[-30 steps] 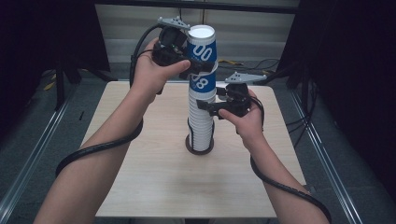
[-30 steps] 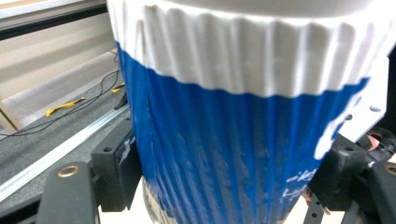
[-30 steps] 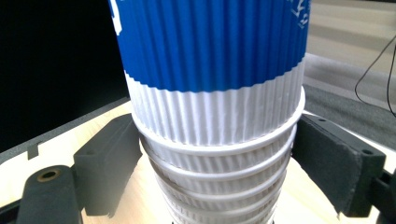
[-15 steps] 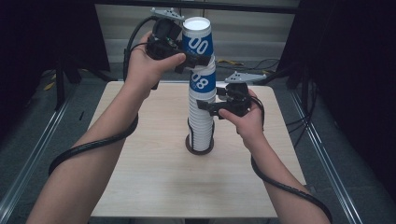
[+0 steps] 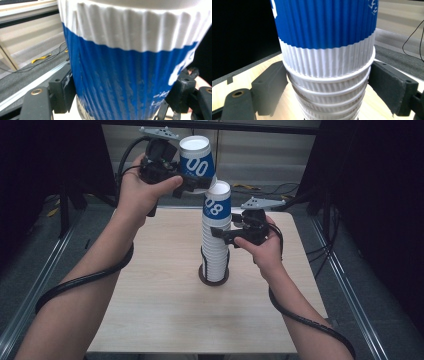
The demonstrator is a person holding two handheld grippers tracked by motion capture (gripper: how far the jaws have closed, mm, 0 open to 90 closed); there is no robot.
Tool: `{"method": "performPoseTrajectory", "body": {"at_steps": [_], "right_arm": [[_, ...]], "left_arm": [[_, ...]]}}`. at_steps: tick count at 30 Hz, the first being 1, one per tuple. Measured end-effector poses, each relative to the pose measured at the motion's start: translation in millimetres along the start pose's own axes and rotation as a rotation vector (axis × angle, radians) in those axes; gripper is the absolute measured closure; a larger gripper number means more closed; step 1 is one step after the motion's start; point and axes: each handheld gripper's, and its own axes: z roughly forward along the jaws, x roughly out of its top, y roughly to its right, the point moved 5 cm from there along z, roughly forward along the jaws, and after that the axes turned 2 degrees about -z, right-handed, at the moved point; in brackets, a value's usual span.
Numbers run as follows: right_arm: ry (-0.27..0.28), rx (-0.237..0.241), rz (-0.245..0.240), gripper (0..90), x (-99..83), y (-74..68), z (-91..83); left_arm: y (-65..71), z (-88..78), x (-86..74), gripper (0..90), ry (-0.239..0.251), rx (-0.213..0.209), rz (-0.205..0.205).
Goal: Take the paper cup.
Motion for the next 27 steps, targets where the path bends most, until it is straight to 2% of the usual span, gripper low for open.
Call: {"method": "performPoseTrajectory", "body": {"at_steps": [7, 20, 27], "right_arm": [[0.002, 0.006, 0.004, 14.9, -1.3, -0.4, -0.3], [-0.001, 0.009, -0.003, 15.0, -3.5, -0.7, -1.9], [0.008, 0.0, -0.03, 15.1, -4.0, -1.9, -5.5]], "left_arm": [[-12.4, -11.7, -17.8, 23.4, -0.007, 0.011, -0.015], [-28.6, -19.9, -49.4, 23.4, -0.011, 0.036, -0.041], [-33.8, -21.5, -65.5, 23.5, -0.02, 0.045, -0.044]]}}
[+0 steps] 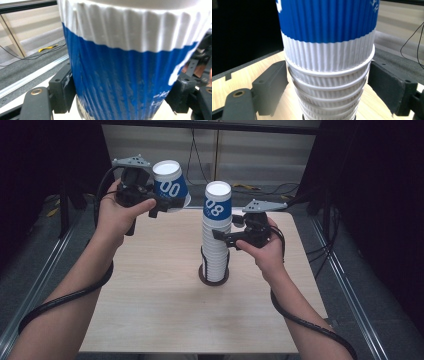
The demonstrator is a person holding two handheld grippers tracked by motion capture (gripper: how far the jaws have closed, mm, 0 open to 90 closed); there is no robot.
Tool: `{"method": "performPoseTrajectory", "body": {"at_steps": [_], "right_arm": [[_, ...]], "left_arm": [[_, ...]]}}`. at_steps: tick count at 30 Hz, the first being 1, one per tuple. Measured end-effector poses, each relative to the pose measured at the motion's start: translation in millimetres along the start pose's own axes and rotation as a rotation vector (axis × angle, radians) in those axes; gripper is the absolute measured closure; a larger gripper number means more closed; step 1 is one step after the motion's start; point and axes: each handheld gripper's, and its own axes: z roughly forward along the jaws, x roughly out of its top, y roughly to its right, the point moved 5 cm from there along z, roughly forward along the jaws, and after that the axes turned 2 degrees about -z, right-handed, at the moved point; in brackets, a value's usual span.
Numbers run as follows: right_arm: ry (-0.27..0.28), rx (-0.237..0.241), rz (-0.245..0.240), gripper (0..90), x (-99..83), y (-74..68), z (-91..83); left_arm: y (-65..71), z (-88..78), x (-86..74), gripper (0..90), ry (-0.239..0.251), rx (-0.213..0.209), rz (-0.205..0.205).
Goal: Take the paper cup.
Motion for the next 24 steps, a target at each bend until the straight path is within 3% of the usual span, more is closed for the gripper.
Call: {"method": "performPoseTrajectory", "body": {"at_steps": [11, 24], "right_arm": [[-0.012, 0.018, -0.029, 14.6, -7.7, -3.3, -7.8], [-0.021, 0.044, -0.053, 14.3, -21.7, -9.5, -18.9]], "left_arm": [[-3.0, 2.2, -25.4, 23.5, -0.026, -0.003, 0.002], [-7.7, 5.2, -57.9, 23.5, -0.044, -0.022, -0.026]]}}
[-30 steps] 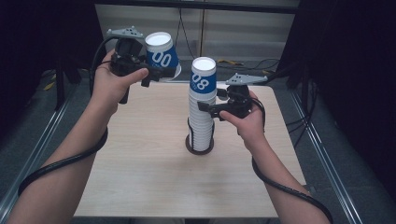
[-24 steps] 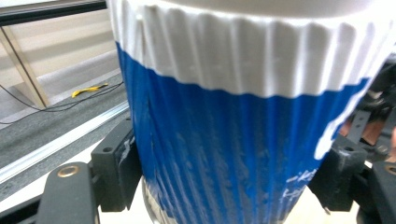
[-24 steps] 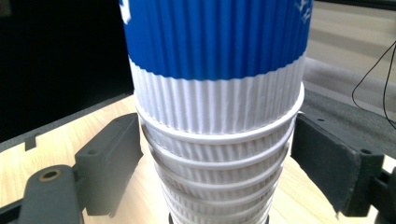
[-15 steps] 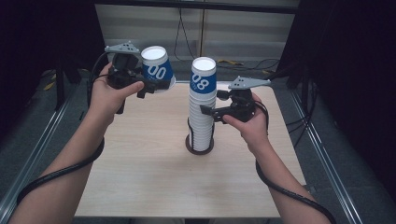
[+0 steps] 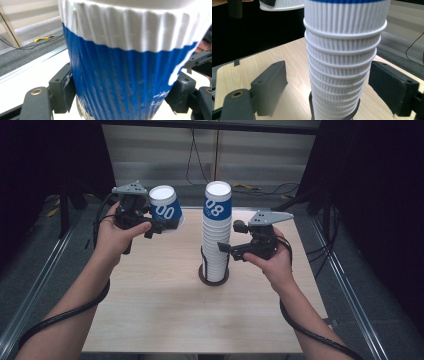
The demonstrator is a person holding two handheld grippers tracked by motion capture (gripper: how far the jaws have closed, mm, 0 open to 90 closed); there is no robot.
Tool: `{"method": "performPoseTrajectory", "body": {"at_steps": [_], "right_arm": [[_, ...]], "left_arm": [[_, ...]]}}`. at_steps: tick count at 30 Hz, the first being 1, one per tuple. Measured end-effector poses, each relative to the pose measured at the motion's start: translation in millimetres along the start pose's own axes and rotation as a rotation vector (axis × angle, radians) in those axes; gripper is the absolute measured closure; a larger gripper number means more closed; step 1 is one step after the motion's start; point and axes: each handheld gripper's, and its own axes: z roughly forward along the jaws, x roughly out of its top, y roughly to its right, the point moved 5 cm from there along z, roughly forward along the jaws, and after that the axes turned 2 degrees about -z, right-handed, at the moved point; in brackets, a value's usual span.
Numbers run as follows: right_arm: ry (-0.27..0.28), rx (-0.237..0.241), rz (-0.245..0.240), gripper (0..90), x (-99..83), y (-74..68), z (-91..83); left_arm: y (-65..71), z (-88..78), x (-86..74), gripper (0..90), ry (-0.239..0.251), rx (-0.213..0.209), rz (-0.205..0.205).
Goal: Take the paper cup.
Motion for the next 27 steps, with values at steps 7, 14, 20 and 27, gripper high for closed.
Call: {"method": "performPoseTrajectory", "body": {"at_steps": [7, 14, 20, 27], "right_arm": [[-0.035, 0.018, -0.021, 14.3, -11.8, -7.1, -0.2], [-0.054, 0.039, -0.026, 14.3, -24.2, -12.7, -2.9], [-0.066, 0.048, -0.024, 14.3, -35.1, -13.3, -5.2], [-0.08, 0.062, -0.016, 14.3, -49.1, -13.9, -7.6]], "left_arm": [[-0.4, 1.5, -18.2, 23.5, -0.019, -0.008, -0.005], [1.8, 3.7, -35.1, 23.5, -0.042, -0.02, 0.005], [6.9, 8.0, -47.0, 23.5, -0.066, -0.037, 0.013], [14.8, 11.9, -58.2, 23.5, -0.083, -0.063, 0.028]]}}
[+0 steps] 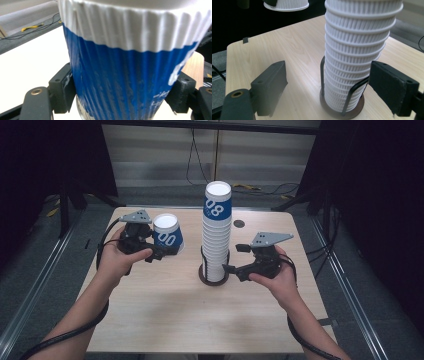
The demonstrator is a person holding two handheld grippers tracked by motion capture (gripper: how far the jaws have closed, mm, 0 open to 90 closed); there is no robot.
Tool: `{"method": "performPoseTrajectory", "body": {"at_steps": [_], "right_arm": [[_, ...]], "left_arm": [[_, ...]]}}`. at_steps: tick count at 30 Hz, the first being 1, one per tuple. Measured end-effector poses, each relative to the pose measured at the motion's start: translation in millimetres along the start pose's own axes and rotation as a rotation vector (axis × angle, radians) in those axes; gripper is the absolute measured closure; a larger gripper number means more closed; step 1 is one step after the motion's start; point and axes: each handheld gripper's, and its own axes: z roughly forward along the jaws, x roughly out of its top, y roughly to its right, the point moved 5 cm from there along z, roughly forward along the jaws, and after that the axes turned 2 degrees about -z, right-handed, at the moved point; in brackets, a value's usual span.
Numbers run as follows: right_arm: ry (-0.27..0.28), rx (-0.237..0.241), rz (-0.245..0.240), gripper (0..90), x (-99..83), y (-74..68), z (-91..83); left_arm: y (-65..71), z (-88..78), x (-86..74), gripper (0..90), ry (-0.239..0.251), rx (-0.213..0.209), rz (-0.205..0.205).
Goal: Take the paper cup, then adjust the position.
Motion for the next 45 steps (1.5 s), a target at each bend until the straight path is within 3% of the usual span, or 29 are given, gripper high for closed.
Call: {"method": "performPoseTrajectory", "body": {"at_steps": [9, 25, 35, 45], "right_arm": [[-0.019, 0.011, 0.006, 14.3, -14.8, -1.0, -1.2], [-0.068, 0.046, -0.014, 14.3, -38.9, -9.6, 8.2], [-0.083, 0.078, -0.009, 14.3, -59.4, -13.8, 15.0], [-0.089, 0.102, -0.004, 14.3, -69.0, -15.4, 16.6]], "left_arm": [[9.5, 8.9, -15.0, 23.6, -0.056, -0.015, 0.019], [24.4, 29.5, -39.2, 23.6, -0.096, -0.07, 0.025], [28.8, 40.1, -54.1, 23.5, -0.139, -0.069, 0.028], [38.8, 48.9, -55.6, 23.5, -0.212, -0.085, 0.078]]}}
